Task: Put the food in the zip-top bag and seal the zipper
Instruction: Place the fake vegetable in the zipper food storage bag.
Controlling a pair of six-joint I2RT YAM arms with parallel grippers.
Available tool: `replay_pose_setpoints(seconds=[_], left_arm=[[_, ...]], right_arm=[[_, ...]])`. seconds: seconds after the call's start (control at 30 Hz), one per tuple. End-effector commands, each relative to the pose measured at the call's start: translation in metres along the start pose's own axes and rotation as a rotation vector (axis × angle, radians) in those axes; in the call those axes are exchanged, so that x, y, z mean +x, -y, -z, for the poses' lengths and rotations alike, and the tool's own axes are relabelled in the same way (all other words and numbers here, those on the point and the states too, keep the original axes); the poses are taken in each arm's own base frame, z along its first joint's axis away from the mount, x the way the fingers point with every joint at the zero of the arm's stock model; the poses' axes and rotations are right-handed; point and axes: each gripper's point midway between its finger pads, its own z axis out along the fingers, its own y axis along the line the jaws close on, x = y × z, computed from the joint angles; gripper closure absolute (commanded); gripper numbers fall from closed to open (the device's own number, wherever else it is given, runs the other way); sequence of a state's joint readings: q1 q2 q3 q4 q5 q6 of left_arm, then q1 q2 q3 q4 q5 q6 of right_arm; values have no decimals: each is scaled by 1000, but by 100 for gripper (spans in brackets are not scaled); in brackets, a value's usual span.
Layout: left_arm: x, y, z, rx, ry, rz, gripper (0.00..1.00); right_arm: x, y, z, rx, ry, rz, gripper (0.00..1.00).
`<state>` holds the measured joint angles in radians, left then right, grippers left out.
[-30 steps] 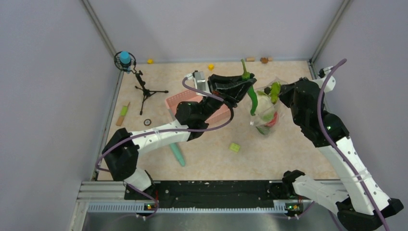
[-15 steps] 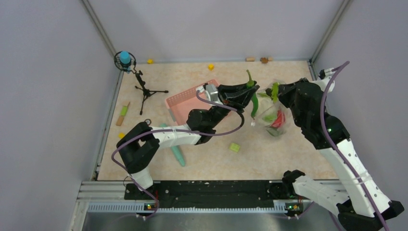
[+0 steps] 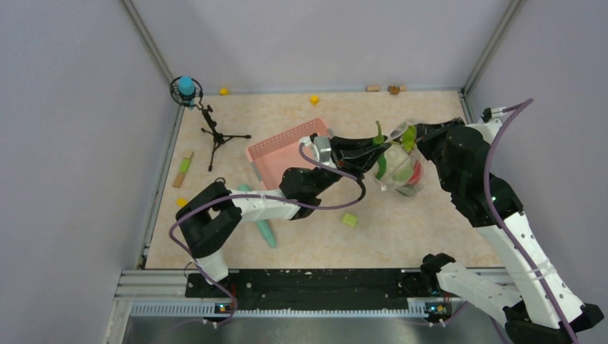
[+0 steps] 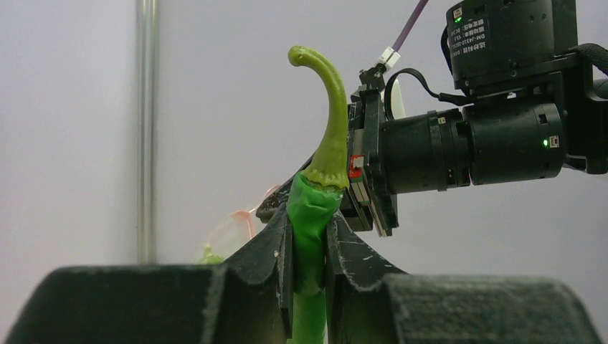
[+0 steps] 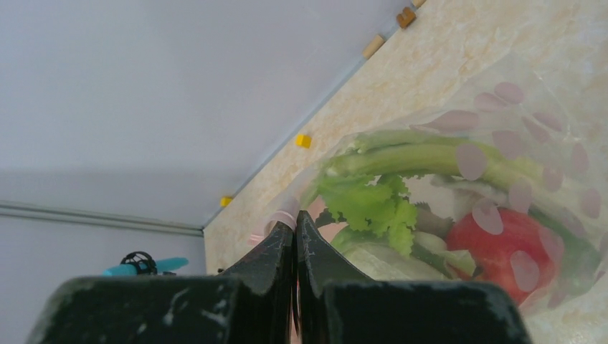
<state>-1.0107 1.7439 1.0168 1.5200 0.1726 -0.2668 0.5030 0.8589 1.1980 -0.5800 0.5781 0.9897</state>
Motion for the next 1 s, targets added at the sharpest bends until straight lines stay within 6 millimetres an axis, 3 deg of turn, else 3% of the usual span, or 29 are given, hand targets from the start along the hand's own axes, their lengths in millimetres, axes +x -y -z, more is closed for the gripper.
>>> replay_pose_setpoints(seconds=[0.0,0.23,0.67,0.77,0.97], left_arm=[[-10,16,4,69,53,-12,99],[12,11,24,40,-12,-38,89],[37,-4,36,-57,-54,77,93],[43,-7,42,-97,-67,132,98],[70,-3,53,-152,-109,113,100]], right_arm=[[-50,-42,18,-152,140,-177,100],[-57,-44,25,-168,156,-199,100],[-53,-53,22,-206,141,-238,100],[-56,-55,24,-217,148,-249,100],[-56,-58,22,-222,148,-263,100]])
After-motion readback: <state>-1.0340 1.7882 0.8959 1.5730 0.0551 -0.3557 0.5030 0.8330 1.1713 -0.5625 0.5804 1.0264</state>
